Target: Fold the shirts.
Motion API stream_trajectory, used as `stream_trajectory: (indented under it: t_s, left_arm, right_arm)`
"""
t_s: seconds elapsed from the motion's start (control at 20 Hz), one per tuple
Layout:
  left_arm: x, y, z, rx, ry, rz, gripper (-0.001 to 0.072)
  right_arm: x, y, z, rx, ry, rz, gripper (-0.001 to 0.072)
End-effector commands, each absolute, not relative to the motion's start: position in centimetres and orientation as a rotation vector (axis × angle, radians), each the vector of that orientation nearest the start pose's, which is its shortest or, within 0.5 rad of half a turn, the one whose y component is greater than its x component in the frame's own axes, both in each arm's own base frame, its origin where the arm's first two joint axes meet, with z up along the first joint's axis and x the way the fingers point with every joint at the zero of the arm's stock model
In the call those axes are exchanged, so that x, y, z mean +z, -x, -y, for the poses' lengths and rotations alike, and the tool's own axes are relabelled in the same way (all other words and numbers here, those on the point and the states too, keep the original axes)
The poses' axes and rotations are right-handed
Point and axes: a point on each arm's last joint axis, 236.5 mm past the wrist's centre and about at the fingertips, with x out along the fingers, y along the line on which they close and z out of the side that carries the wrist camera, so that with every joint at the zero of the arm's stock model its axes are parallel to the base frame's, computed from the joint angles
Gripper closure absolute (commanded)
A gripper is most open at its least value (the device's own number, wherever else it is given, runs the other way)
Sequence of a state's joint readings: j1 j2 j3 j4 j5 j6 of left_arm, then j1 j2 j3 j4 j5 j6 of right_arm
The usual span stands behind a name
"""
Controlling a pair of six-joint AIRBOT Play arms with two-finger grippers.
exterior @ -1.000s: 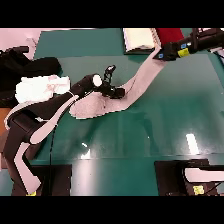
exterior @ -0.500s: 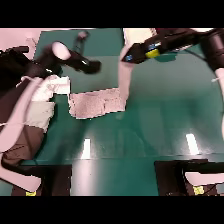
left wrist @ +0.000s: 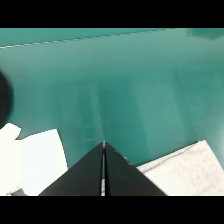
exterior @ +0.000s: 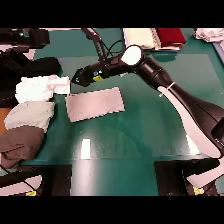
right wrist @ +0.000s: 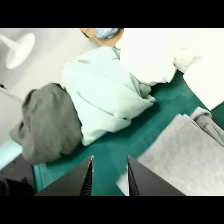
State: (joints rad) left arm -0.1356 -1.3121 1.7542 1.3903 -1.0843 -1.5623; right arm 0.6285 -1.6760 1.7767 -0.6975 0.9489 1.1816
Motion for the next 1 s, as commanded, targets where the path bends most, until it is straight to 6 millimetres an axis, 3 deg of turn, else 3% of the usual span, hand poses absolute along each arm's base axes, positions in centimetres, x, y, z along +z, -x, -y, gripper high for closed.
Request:
stream_trajectory:
  t_s: [0.0, 0.15, 0.2, 0.25, 0.35, 0.45, 0.55, 0.8, 0.9, 0.95]
  left_arm:
    - [25.6, -46.4, 11.1, -0.279, 0.046, -0.66, 0.0687]
    - [26.4, -46.1, 14.1, -0.345, 0.013, -0.619, 0.0687]
    - [26.6, -46.0, 15.2, -0.366, 0.009, -0.604, 0.0688]
    - [27.0, -45.9, 16.1, -0.384, 0.006, -0.588, 0.0687]
    - [27.4, -45.6, 17.7, -0.415, 0.0, -0.567, 0.0687]
    - [27.5, -45.2, 18.8, -0.439, -0.005, -0.564, 0.0688]
    - [27.6, -45.1, 19.3, -0.449, -0.005, -0.561, 0.0687]
    - [27.2, -44.9, 19.2, -0.449, -0.01, -0.58, 0.0687]
    - [27.1, -44.8, 19.2, -0.45, -0.01, -0.583, 0.0687]
    - [27.1, -44.7, 19.2, -0.452, -0.009, -0.586, 0.0687]
  right_arm:
    - [12.2, -38.9, -38.7, 1.062, -0.116, -0.899, 0.0449]
    - [5.7, -40.9, -27.9, 0.797, -0.155, -1.091, 0.0446]
    - [3.4, -41.3, -24.7, 0.713, -0.212, -1.146, 0.0338]
    - [1.4, -41.5, -22.4, 0.635, -0.3, -1.195, 0.0185]
    - [-2.3, -41.0, -20.2, 0.565, -0.471, -1.295, 0.0156]
    - [-4.7, -40.3, -21.1, 0.573, -0.587, -1.381, 0.0157]
    - [-6.4, -40.2, -23.4, 0.608, -0.649, -1.414, 0.0158]
    - [-7.2, -40.9, -31.8, 0.758, -0.614, -1.43, 0.0169]
    - [-7.2, -41.6, -35.2, 0.81, -0.568, -1.398, 0.04]
    - [-7.0, -41.7, -36.8, 0.839, -0.546, -1.38, 0.0478]
